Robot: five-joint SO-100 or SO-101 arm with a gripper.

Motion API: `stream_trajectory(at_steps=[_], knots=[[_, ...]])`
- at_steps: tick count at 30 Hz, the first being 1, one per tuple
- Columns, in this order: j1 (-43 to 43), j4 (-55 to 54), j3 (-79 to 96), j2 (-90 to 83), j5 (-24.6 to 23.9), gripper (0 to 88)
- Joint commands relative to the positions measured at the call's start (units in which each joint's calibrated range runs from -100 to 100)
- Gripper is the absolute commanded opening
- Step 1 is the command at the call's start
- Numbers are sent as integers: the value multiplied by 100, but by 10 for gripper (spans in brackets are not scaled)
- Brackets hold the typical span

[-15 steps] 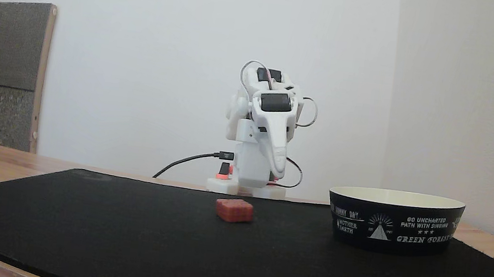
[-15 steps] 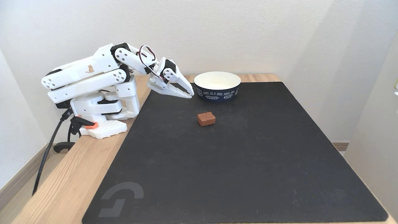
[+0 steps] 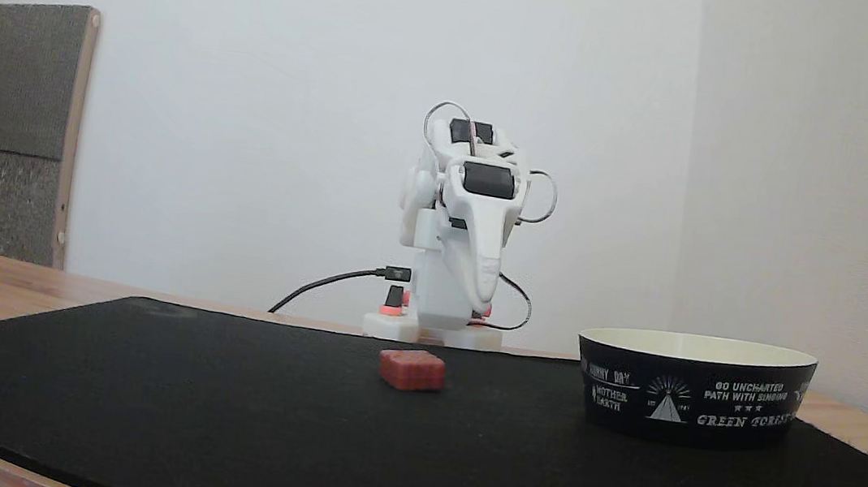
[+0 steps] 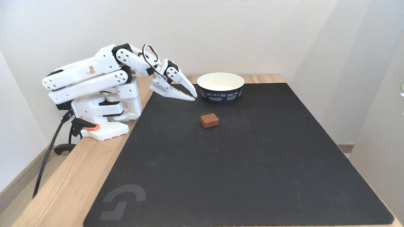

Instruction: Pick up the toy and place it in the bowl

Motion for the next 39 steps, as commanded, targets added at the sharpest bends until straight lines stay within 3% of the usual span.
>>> stream_trajectory(at_steps=[1, 25, 31, 39], knots=[[62, 20, 69, -50, 39, 24], [62, 20, 69, -50, 8, 30], [54, 12, 60, -50, 2, 245], [388, 12, -66, 100, 29, 270]])
